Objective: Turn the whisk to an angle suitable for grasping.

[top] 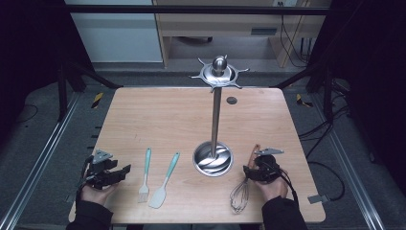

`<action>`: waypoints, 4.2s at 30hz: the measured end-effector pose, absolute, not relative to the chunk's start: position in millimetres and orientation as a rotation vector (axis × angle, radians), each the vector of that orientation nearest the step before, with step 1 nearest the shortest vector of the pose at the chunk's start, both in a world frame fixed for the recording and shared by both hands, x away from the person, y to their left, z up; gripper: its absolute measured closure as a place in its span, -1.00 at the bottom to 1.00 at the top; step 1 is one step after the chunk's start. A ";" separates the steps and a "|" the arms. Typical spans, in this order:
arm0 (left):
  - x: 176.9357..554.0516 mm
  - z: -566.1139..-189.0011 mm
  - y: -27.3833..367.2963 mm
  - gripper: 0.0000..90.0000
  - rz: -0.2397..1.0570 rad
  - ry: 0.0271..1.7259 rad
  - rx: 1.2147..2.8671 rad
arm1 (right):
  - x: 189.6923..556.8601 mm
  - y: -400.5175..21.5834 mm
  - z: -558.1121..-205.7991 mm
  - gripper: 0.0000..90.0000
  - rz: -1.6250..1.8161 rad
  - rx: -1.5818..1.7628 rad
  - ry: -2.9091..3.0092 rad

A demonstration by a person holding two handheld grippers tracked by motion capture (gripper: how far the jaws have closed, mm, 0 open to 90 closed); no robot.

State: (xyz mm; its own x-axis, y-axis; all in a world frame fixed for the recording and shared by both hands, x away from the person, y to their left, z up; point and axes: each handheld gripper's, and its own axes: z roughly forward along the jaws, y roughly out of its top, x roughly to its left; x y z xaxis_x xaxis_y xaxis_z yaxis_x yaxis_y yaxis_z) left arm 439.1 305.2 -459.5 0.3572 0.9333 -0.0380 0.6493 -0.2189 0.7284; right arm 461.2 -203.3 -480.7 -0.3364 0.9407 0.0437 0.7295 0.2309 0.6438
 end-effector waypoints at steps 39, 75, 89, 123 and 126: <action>440.9 -461.1 304.7 -0.10 0.531 1.377 1.973 | 471.5 -218.5 -471.1 0.13 0.790 1.609 2.199; 441.6 -461.4 304.8 -0.10 0.519 1.374 1.981 | 486.3 -216.9 -470.8 0.22 0.636 1.645 2.298; 442.2 -462.1 303.9 -0.10 0.516 1.376 1.999 | 489.3 -212.8 -475.4 0.51 0.546 1.650 2.316; 442.6 -462.1 304.1 -0.10 0.509 1.374 1.999 | 470.3 -212.5 -427.5 0.55 0.696 1.559 2.271; 442.6 -462.0 304.1 -0.10 0.509 1.375 1.996 | 467.6 -215.0 -420.7 0.55 0.724 1.542 2.248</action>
